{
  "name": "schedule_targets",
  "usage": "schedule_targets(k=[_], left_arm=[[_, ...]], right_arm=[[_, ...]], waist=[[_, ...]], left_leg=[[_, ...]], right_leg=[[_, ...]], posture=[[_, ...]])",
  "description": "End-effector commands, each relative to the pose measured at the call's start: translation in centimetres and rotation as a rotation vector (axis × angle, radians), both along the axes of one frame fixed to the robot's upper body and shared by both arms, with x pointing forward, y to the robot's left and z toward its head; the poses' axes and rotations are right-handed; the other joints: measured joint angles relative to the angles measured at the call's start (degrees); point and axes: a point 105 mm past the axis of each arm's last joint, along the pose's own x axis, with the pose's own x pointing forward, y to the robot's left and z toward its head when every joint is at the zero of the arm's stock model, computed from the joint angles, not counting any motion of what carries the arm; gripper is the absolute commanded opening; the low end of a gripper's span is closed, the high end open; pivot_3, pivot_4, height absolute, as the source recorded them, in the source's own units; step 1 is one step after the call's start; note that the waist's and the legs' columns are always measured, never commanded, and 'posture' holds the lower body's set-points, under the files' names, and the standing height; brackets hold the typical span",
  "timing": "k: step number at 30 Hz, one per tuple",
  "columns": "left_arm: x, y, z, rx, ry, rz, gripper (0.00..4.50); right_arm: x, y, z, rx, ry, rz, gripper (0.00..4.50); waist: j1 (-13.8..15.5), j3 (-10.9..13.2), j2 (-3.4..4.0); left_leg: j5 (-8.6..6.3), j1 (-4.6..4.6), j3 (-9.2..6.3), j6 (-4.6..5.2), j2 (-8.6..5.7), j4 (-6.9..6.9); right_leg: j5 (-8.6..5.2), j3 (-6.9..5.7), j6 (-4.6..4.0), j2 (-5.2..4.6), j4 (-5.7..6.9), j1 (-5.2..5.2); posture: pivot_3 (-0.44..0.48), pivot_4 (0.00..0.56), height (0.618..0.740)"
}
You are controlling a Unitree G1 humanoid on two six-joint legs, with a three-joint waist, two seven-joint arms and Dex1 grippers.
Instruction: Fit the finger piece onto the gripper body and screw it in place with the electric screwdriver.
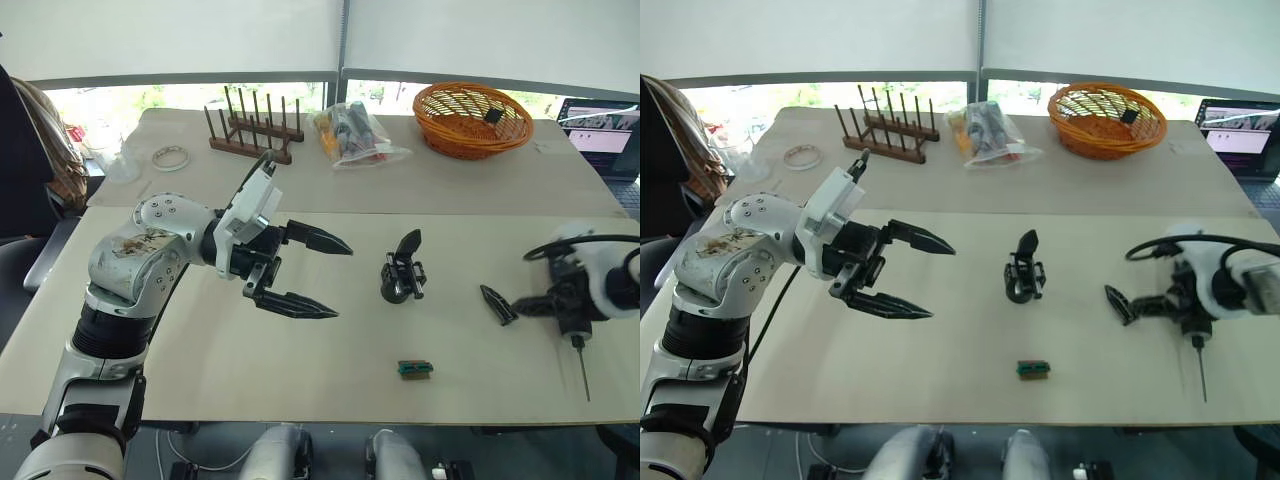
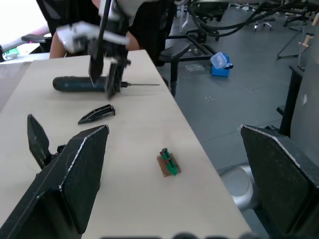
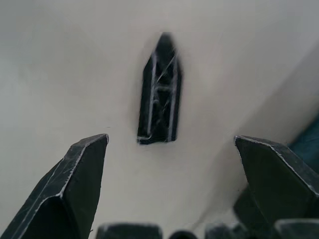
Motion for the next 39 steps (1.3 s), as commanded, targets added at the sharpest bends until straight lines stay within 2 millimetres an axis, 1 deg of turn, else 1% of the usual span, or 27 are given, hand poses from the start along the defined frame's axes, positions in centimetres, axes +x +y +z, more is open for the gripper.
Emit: schedule_targets(k=[1, 3, 5, 9, 14, 16, 17, 20, 22, 24, 25, 27, 28, 30, 31, 33, 35, 37, 39], left_arm=[[-0.6, 0.1, 1.2, -0.025, -0.049, -0.006, 4.47], [-0.7, 0.1, 1.4, -0.027, -0.050, -0.004, 4.47], [-0.8, 0.2, 1.4, -0.027, -0.056, -0.002, 4.47], [-0.8, 0.1, 1.4, -0.028, -0.073, 0.003, 4.47], [-0.7, 0.1, 1.3, -0.021, -0.089, 0.011, 4.47], [-0.6, 0.0, 1.2, -0.020, -0.090, 0.019, 4.50], [-0.4, 0.0, 1.3, -0.020, -0.091, 0.025, 4.50], [0.4, -0.2, 1.2, -0.022, -0.091, 0.066, 4.50], [1.1, -0.2, 1.1, -0.022, -0.088, 0.101, 4.50], [2.2, -0.1, 1.1, -0.046, -0.086, 0.164, 4.50], [3.0, -0.1, 1.3, -0.078, -0.067, 0.220, 4.50], [4.1, 0.0, 1.6, -0.124, -0.037, 0.292, 4.50], [4.8, -0.1, 2.1, -0.174, 0.014, 0.350, 4.50], [5.7, -0.2, 3.0, -0.269, 0.130, 0.434, 4.50], [6.0, -0.6, 3.4, -0.321, 0.201, 0.465, 4.50], [6.3, -1.3, 3.8, -0.393, 0.295, 0.510, 4.50], [7.2, -1.8, 4.2, -0.464, 0.374, 0.566, 4.50], [8.2, -2.3, 4.8, -0.541, 0.450, 0.620, 4.50], [8.7, -2.9, 5.3, -0.585, 0.482, 0.647, 4.50]], right_arm=[[2.0, -0.9, 1.0, -0.030, -0.034, -0.036, 4.50], [2.8, -0.8, 0.6, -0.039, -0.018, -0.025, 4.50], [3.1, -0.6, 0.3, -0.044, 0.005, -0.002, 4.50], [3.4, -0.2, -0.7, -0.068, 0.074, 0.059, 4.50], [3.5, 0.2, -1.5, -0.068, 0.131, 0.092, 4.50], [3.4, 0.5, -1.6, -0.055, 0.142, 0.098, 3.96], [3.4, 0.6, -1.7, -0.062, 0.139, 0.113, 3.62], [3.2, 0.1, -1.9, -0.121, 0.120, 0.188, 2.61], [3.2, -0.3, -1.5, -0.145, 0.085, 0.231, 1.93], [3.7, -0.4, 0.1, -0.164, -0.015, 0.298, 1.24], [4.0, -0.1, 1.2, -0.182, -0.092, 0.357, 1.12], [4.1, 0.6, 2.5, -0.190, -0.181, 0.428, 1.12], [4.2, 1.5, 3.8, -0.158, -0.252, 0.440, 1.12], [4.7, 4.1, 6.6, -0.068, -0.427, 0.448, 1.12], [5.4, 5.3, 8.5, -0.028, -0.554, 0.420, 1.12], [6.3, 7.7, 11.6, 0.016, -0.766, 0.400, 1.12], [6.5, 10.0, 13.4, 0.037, -0.905, 0.410, 1.12], [6.4, 12.9, 15.3, 0.093, -1.033, 0.442, 1.12], [6.0, 15.3, 16.2, 0.137, -1.109, 0.469, 1.12]], waist=[[-0.14, 0.00, 0.01], [-0.28, -0.01, 0.01], [-0.07, -0.01, 0.01], [0.01, -0.01, 0.01], [-0.02, -0.01, 0.02], [-0.07, -0.01, 0.02], [-0.08, -0.01, 0.02], [0.01, -0.01, 0.02], [0.10, -0.01, 0.02], [0.12, -0.01, 0.02], [0.18, -0.01, 0.03], [0.13, -0.01, 0.04], [0.10, -0.01, 0.05], [0.05, 0.00, 0.04], [-0.17, 0.00, 0.04], [-0.29, 0.00, 0.03], [-0.04, 0.00, 0.03], [0.29, 0.00, 0.03], [0.57, 0.00, 0.03]], left_leg=[[0.00, 0.01, 0.03, 0.01, 0.00, 0.02], [0.01, 0.03, 0.04, 0.02, 0.00, 0.02], [0.01, 0.03, -0.01, 0.01, 0.00, -0.01], [0.01, 0.01, 0.00, 0.01, -0.02, 0.01], [0.02, 0.04, 0.02, 0.00, -0.02, 0.07], [0.02, 0.05, 0.01, -0.01, 0.00, 0.06], [0.02, 0.05, 0.01, -0.01, 0.00, 0.05], [0.03, 0.06, 0.00, -0.04, 0.00, 0.05], [0.04, 0.09, -0.02, -0.05, -0.01, 0.05], [0.04, 0.11, -0.01, -0.05, -0.02, 0.06], [0.04, 0.10, -0.01, -0.06, -0.03, 0.05], [0.05, 0.10, 0.00, -0.06, -0.04, 0.05], [0.05, 0.10, 0.00, -0.06, -0.03, 0.04], [0.06, 0.10, -0.01, -0.08, 0.02, 0.03], [0.07, 0.10, -0.03, -0.11, 0.04, 0.03], [0.09, 0.12, -0.08, -0.15, 0.10, 0.02], [0.14, 0.15, -0.13, -0.22, 0.09, -0.02], [0.15, 0.15, -0.16, -0.26, 0.06, -0.05], [0.17, 0.13, -0.20, -0.28, 0.01, -0.03]], right_leg=[[0.00, 0.01, 0.01, 0.00, 0.00, 0.01], [0.00, 0.02, 0.01, 0.01, 0.02, 0.01], [-0.02, -0.03, 0.04, 0.04, 0.01, 0.01], [-0.02, -0.05, 0.06, 0.04, -0.01, 0.01], [-0.03, -0.04, 0.07, 0.05, 0.03, 0.03], [-0.04, -0.05, 0.08, 0.08, 0.03, 0.04], [-0.04, -0.06, 0.08, 0.08, 0.02, 0.04], [-0.04, -0.07, 0.08, 0.09, 0.03, 0.05], [-0.04, -0.11, 0.09, 0.09, 0.02, 0.09], [-0.04, -0.11, 0.09, 0.09, 0.03, 0.10], [-0.05, -0.10, 0.09, 0.09, 0.03, 0.10], [-0.05, -0.09, 0.11, 0.07, 0.05, 0.07], [-0.05, -0.07, 0.11, 0.07, 0.07, 0.05], [-0.05, -0.08, 0.11, 0.08, 0.07, 0.05], [-0.05, -0.08, 0.11, 0.10, 0.09, 0.05], [-0.05, -0.07, 0.11, 0.13, 0.13, 0.08], [-0.05, -0.08, 0.11, 0.12, 0.17, 0.07], [-0.05, -0.10, 0.11, 0.13, 0.19, 0.04], [-0.05, -0.15, 0.11, 0.13, 0.20, 0.05]], posture=[[0.000, 0.150, 0.740], [0.000, 0.150, 0.740], [0.000, 0.150, 0.740], [0.000, 0.150, 0.740], [0.000, 0.150, 0.740], [0.000, 0.150, 0.740], [0.000, 0.150, 0.740], [0.000, 0.150, 0.740], [0.000, 0.150, 0.740], [0.000, 0.150, 0.740], [0.000, 0.150, 0.740], [0.000, 0.150, 0.740], [0.000, 0.150, 0.740], [0.000, 0.150, 0.740], [0.000, 0.150, 0.740], [0.000, 0.150, 0.740], [0.000, 0.150, 0.740], [0.000, 0.150, 0.740], [0.000, 0.150, 0.740]])
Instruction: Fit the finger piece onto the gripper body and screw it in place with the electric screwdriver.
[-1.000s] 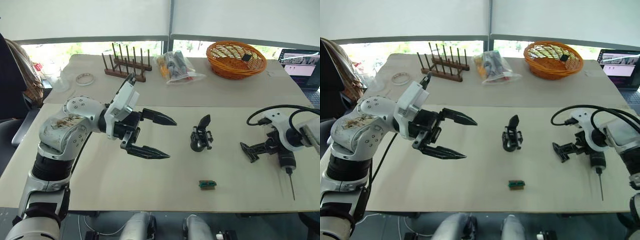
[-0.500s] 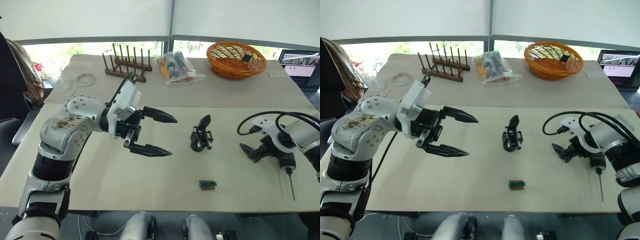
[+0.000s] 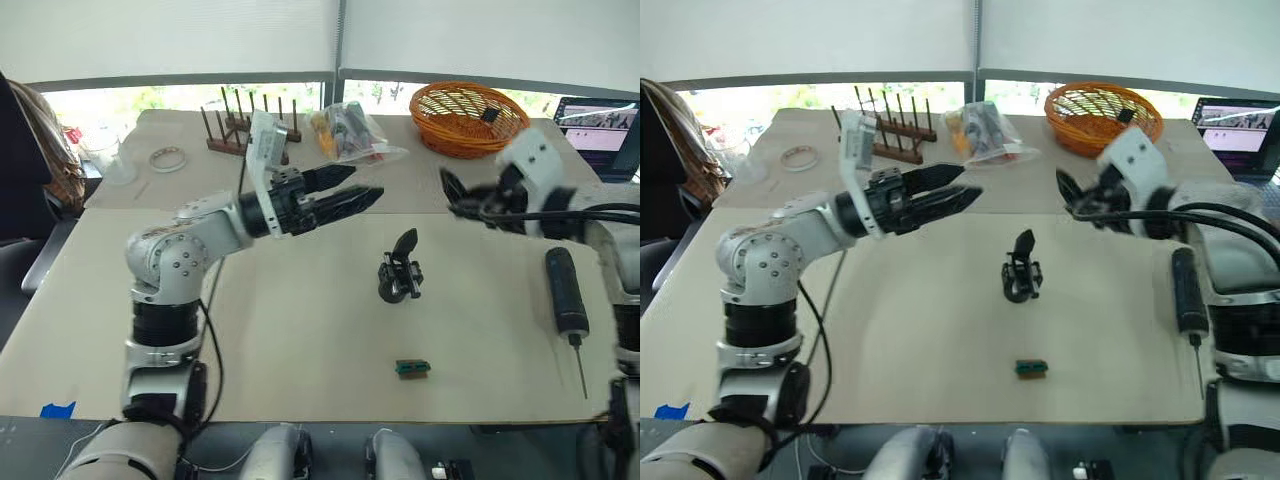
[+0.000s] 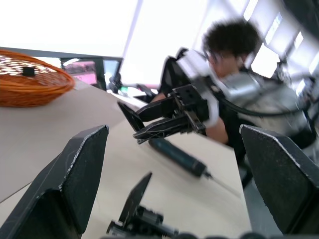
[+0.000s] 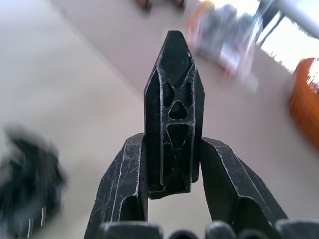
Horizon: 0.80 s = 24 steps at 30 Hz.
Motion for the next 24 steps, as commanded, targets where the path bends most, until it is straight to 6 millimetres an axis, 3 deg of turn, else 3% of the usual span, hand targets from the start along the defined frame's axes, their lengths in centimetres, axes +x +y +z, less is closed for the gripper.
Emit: schedule_targets(k=[1, 5, 11, 20, 21, 24], left_arm=[[0.6, -0.3, 1.9, -0.065, -0.001, 0.068, 4.50], [1.5, -0.9, 3.2, -0.159, 0.029, 0.094, 4.50], [0.9, -2.0, 3.3, -0.176, 0.009, 0.090, 4.50], [1.3, -2.0, 2.6, -0.162, 0.019, 0.116, 0.23], [1.4, -2.0, 2.6, -0.164, 0.024, 0.114, 0.00], [1.8, -2.0, 2.7, -0.174, 0.035, 0.113, 0.00]], right_arm=[[-1.3, 2.8, 3.3, 0.037, -0.182, 0.052, 1.12], [-3.1, 6.4, 2.8, -0.006, -0.262, 0.197, 1.12], [-3.2, 6.7, 1.8, 0.006, -0.264, 0.173, 1.12], [-3.2, 6.0, 2.1, 0.020, -0.302, 0.137, 1.12], [-3.3, 6.1, 2.3, 0.025, -0.311, 0.138, 1.12], [-3.5, 6.2, 2.7, 0.013, -0.340, 0.140, 1.12]], waist=[[0.30, 0.00, 0.00], [0.44, 0.00, 0.00], [0.00, 0.00, 0.00], [-0.16, 0.00, 0.00], [-0.15, 0.00, 0.00], [-0.12, 0.00, 0.00]], left_leg=[[0.00, -0.01, 0.00, 0.00, -0.05, 0.01], [0.00, -0.02, 0.02, 0.00, -0.23, 0.02], [0.01, 0.01, 0.06, -0.01, -0.21, 0.00], [0.07, 0.05, 0.08, -0.11, -0.07, -0.06], [0.07, 0.04, 0.09, -0.11, -0.08, -0.06], [0.07, 0.04, 0.09, -0.11, -0.08, -0.06]], right_leg=[[0.00, -0.03, 0.00, -0.01, 0.01, 0.02], [0.01, -0.07, 0.02, -0.03, 0.01, 0.06], [0.01, -0.07, 0.02, 0.04, 0.00, 0.07], [0.01, -0.04, 0.01, 0.24, -0.01, 0.03], [0.01, -0.03, 0.01, 0.24, -0.01, 0.02], [0.02, -0.03, 0.01, 0.24, -0.01, 0.02]], posture=[[0.000, 0.150, 0.740], [0.000, 0.150, 0.740], [0.000, 0.150, 0.740], [0.000, 0.150, 0.740], [0.000, 0.150, 0.740], [0.000, 0.150, 0.740]])
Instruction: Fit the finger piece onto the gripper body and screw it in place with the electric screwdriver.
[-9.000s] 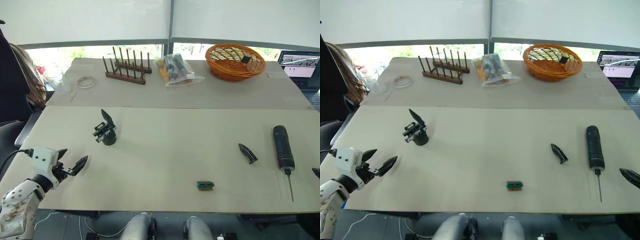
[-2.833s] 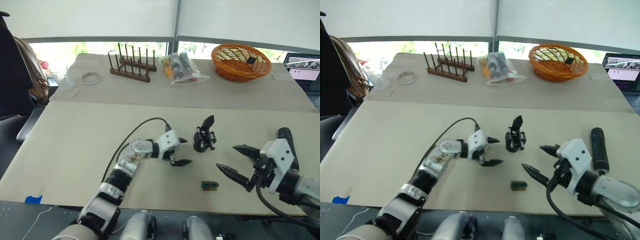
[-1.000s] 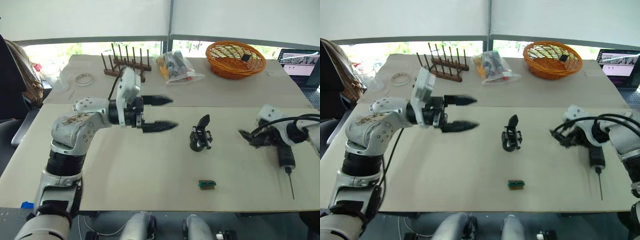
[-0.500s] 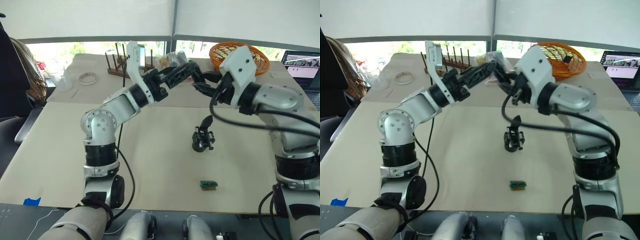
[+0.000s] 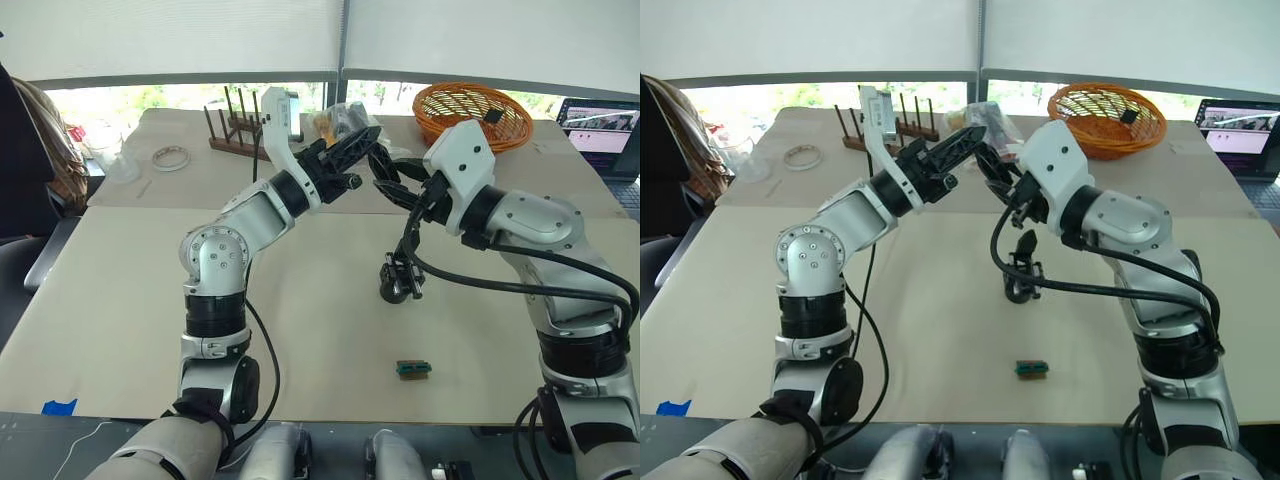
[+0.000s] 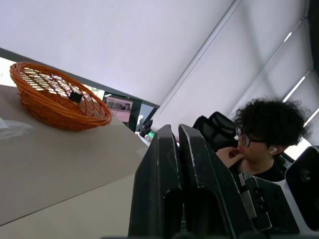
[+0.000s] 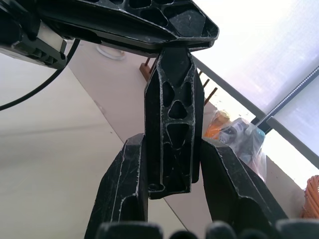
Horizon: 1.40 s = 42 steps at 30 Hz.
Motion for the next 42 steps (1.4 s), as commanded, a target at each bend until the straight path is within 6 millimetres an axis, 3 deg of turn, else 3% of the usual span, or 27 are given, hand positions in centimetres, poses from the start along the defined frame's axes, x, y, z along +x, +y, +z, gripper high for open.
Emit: schedule_targets(k=[1, 5, 7, 12, 17, 21, 22, 27, 42], left_arm=[[-0.2, -0.2, 1.3, -0.020, -0.045, -0.014, 0.00], [0.0, -0.3, 1.8, 0.006, -0.078, -0.031, 0.00], [-0.1, -0.3, 2.2, 0.056, -0.127, -0.064, 0.00], [-0.9, 0.1, 2.4, 0.249, -0.319, -0.175, 0.00], [-2.8, 1.4, 2.1, 0.373, -0.419, -0.440, 0.00], [-3.9, 2.4, 1.3, 0.481, -0.487, -0.574, 0.00], [-4.0, 2.5, 1.2, 0.491, -0.494, -0.589, 0.00], [-4.1, 2.4, 2.6, 0.454, -0.470, -0.613, 0.00], [-4.2, 3.0, 1.8, 0.469, -0.446, -0.612, 0.00]], right_arm=[[-1.1, -0.1, 2.7, -0.002, -0.146, -0.005, 1.12], [-1.0, -0.5, 3.4, -0.042, -0.200, -0.028, 1.12], [-1.4, -0.5, 4.0, -0.053, -0.163, 0.016, 2.17], [-2.1, 0.0, 4.2, -0.110, -0.030, 0.158, 3.81], [-3.6, 0.5, 4.3, 0.107, 0.440, 0.428, 3.81], [-3.7, 1.4, 4.2, 0.152, 0.606, 0.531, 3.81], [-3.6, 1.5, 3.9, 0.140, 0.623, 0.532, 3.81], [-3.8, 3.1, 2.6, 0.069, 0.644, 0.612, 2.42], [-4.2, 3.3, 3.4, 0.103, 0.585, 0.660, 2.42]], waist=[[0.02, 0.00, 0.00], [0.01, 0.00, 0.00], [-0.09, 0.00, 0.00], [-0.34, 0.00, 0.00], [-0.57, 0.01, 0.00], [-0.80, 0.01, 0.01], [-0.78, 0.01, 0.01], [-0.67, 0.01, 0.00], [-0.74, 0.01, 0.00]], left_leg=[[0.00, 0.00, 0.00, 0.00, 0.00, 0.00], [0.00, 0.00, 0.00, 0.00, 0.00, -0.01], [0.00, 0.00, 0.02, 0.00, 0.00, -0.01], [0.00, 0.02, 0.09, -0.01, 0.05, -0.07], [0.01, 0.01, 0.10, -0.01, 0.13, -0.07], [0.01, -0.05, 0.10, -0.01, 0.15, -0.11], [0.01, -0.06, 0.11, -0.01, 0.14, -0.12], [0.00, -0.12, 0.09, 0.00, 0.14, -0.06], [0.00, -0.15, 0.04, 0.02, 0.15, -0.05]], right_leg=[[0.00, 0.00, 0.00, 0.00, 0.00, 0.00], [0.00, 0.00, 0.00, 0.00, -0.01, 0.00], [0.00, 0.00, 0.00, 0.01, -0.01, -0.01], [0.00, 0.01, 0.00, 0.12, -0.05, -0.04], [0.03, -0.03, -0.06, 0.18, -0.03, 0.00], [0.06, -0.05, -0.12, 0.21, -0.03, -0.05], [0.06, -0.05, -0.12, 0.21, -0.02, -0.05], [0.06, -0.01, -0.12, 0.20, 0.02, -0.11], [0.06, -0.01, -0.11, 0.18, 0.14, -0.13]], posture=[[0.000, 0.150, 0.740], [0.000, 0.150, 0.740], [0.000, 0.150, 0.740], [0.000, 0.150, 0.740], [0.000, 0.150, 0.740], [0.000, 0.150, 0.740], [0.000, 0.150, 0.740], [0.000, 0.150, 0.740], [0.000, 0.150, 0.740]])
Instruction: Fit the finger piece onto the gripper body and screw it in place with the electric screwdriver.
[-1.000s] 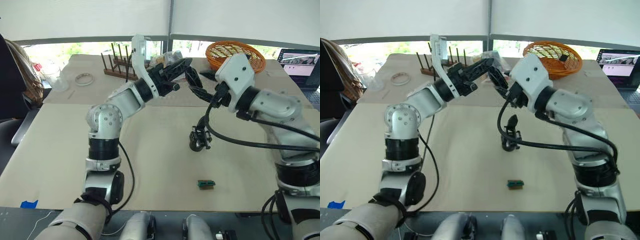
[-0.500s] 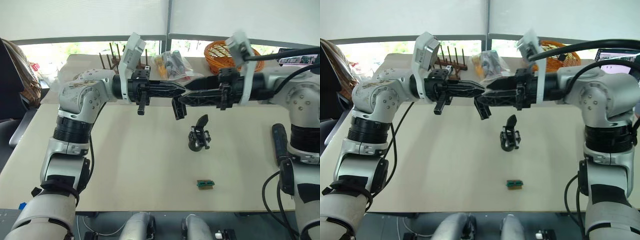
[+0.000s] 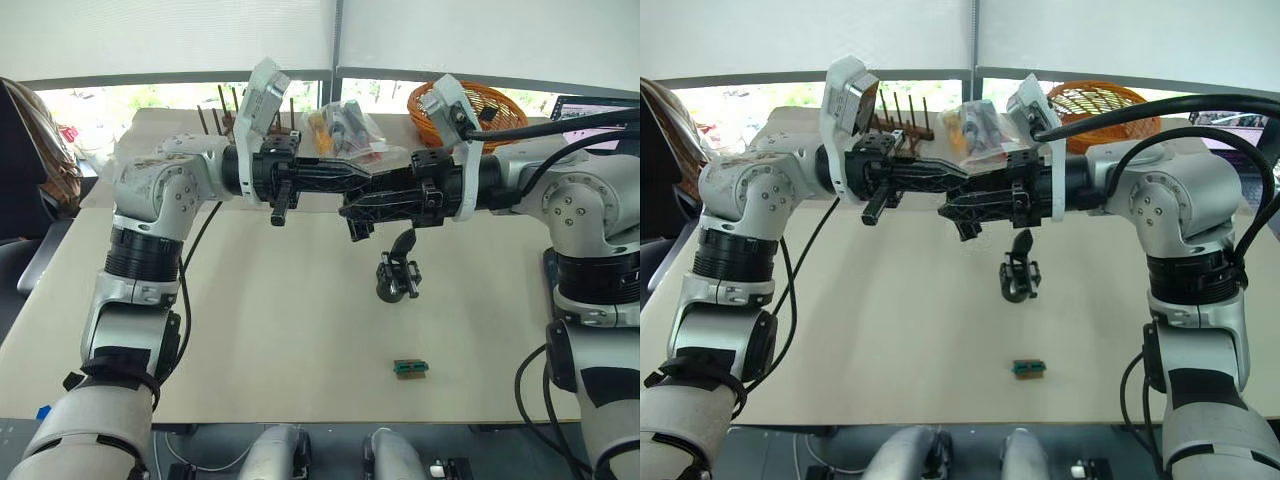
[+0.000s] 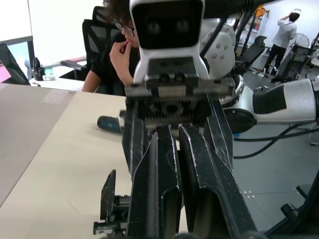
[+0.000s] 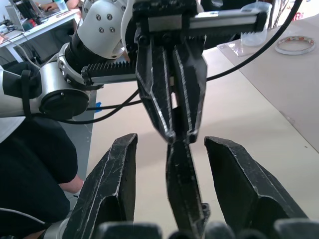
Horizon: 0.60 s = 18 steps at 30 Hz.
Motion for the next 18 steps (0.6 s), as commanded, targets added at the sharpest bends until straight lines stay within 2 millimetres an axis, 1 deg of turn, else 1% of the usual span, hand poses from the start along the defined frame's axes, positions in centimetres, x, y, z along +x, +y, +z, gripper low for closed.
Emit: schedule_targets(k=[1, 2, 3, 5, 6, 8, 9, 12, 14, 17, 18], left_arm=[[-0.5, 0.0, 1.5, -0.020, -0.054, -0.013, 0.00], [-0.5, -0.1, 1.5, -0.022, -0.054, -0.012, 0.00], [-0.5, -0.1, 1.5, -0.024, -0.053, -0.013, 0.00], [-0.5, -0.2, 1.7, -0.034, -0.046, -0.011, 0.00], [-0.4, -0.2, 1.8, -0.040, -0.036, -0.010, 0.00], [-0.2, -0.2, 2.0, -0.052, -0.028, -0.001, 0.00], [-0.1, -0.2, 2.0, -0.051, -0.028, 0.000, 0.00], [-0.2, -0.1, 1.7, -0.030, -0.025, -0.011, 0.00], [-0.4, -0.2, 1.1, 0.004, -0.034, -0.017, 0.00], [-0.5, -0.1, 0.4, 0.036, -0.063, -0.023, 1.07], [-0.5, 0.1, -0.2, 0.060, -0.090, -0.027, 1.51]], right_arm=[[-0.6, -0.3, 1.3, 0.032, -0.066, 0.017, 2.42], [-0.6, -0.3, 1.2, 0.026, -0.073, 0.017, 2.42], [-0.5, -0.2, 1.0, 0.016, -0.084, 0.019, 2.16], [-0.2, -0.2, 0.2, -0.035, -0.162, 0.004, 1.59], [-0.1, -0.2, -0.1, -0.054, -0.195, 0.006, 1.24], [-0.2, -0.1, -0.4, -0.061, -0.213, 0.020, 0.53], [-0.2, -0.1, -0.4, -0.052, -0.209, 0.023, 0.30], [-0.4, -0.1, 0.0, -0.021, -0.197, 0.034, 0.30], [-0.6, -0.2, 0.3, -0.001, -0.187, 0.039, 0.30], [-0.8, -0.4, 0.6, 0.016, -0.183, 0.044, 0.30], [-0.9, -0.6, 0.5, 0.016, -0.188, 0.045, 0.30]], waist=[[0.03, 0.00, 0.00], [0.03, 0.00, 0.00], [0.03, 0.00, 0.00], [0.02, 0.00, 0.00], [0.02, 0.00, 0.00], [-0.03, 0.00, 0.00], [-0.05, 0.00, 0.00], [-0.08, 0.00, 0.00], [-0.12, 0.00, 0.00], [-0.07, 0.00, 0.00], [-0.07, 0.00, 0.00]], left_leg=[[0.00, 0.00, 0.00, 0.00, 0.00, 0.00], [0.00, 0.00, 0.00, 0.00, 0.00, 0.00], [0.00, 0.00, 0.00, 0.00, 0.00, 0.00], [0.00, 0.00, -0.01, 0.00, 0.00, 0.00], [0.00, 0.00, 0.00, 0.00, -0.01, 0.00], [0.00, 0.00, 0.01, 0.00, -0.02, 0.01], [0.00, 0.00, 0.02, 0.00, -0.02, 0.00], [0.00, 0.00, 0.01, 0.00, 0.01, 0.00], [0.00, 0.00, 0.01, 0.00, 0.01, 0.00], [0.00, 0.00, 0.00, 0.00, 0.01, 0.00], [0.00, 0.00, 0.00, 0.00, 0.01, 0.01]], right_leg=[[0.00, 0.00, 0.00, 0.00, 0.00, 0.00], [0.00, 0.00, 0.00, 0.00, 0.00, 0.00], [0.00, 0.00, 0.00, 0.00, 0.00, 0.00], [0.00, 0.00, 0.00, 0.00, 0.00, 0.00], [0.00, 0.00, 0.00, 0.00, 0.00, 0.00], [0.00, 0.01, 0.00, 0.00, -0.01, 0.00], [0.00, 0.03, 0.00, 0.00, 0.00, -0.01], [0.00, 0.03, 0.00, 0.01, 0.01, -0.01], [0.00, 0.02, 0.00, 0.01, 0.00, -0.01], [0.00, 0.02, 0.00, 0.01, 0.00, 0.00], [0.00, 0.02, 0.00, 0.01, -0.01, 0.00]], posture=[[0.000, 0.150, 0.740], [0.000, 0.150, 0.740], [0.000, 0.150, 0.740], [0.000, 0.150, 0.740], [0.000, 0.150, 0.740], [0.000, 0.150, 0.740], [0.000, 0.150, 0.740], [0.000, 0.150, 0.740], [0.000, 0.150, 0.740], [0.000, 0.150, 0.740], [0.000, 0.150, 0.740]])
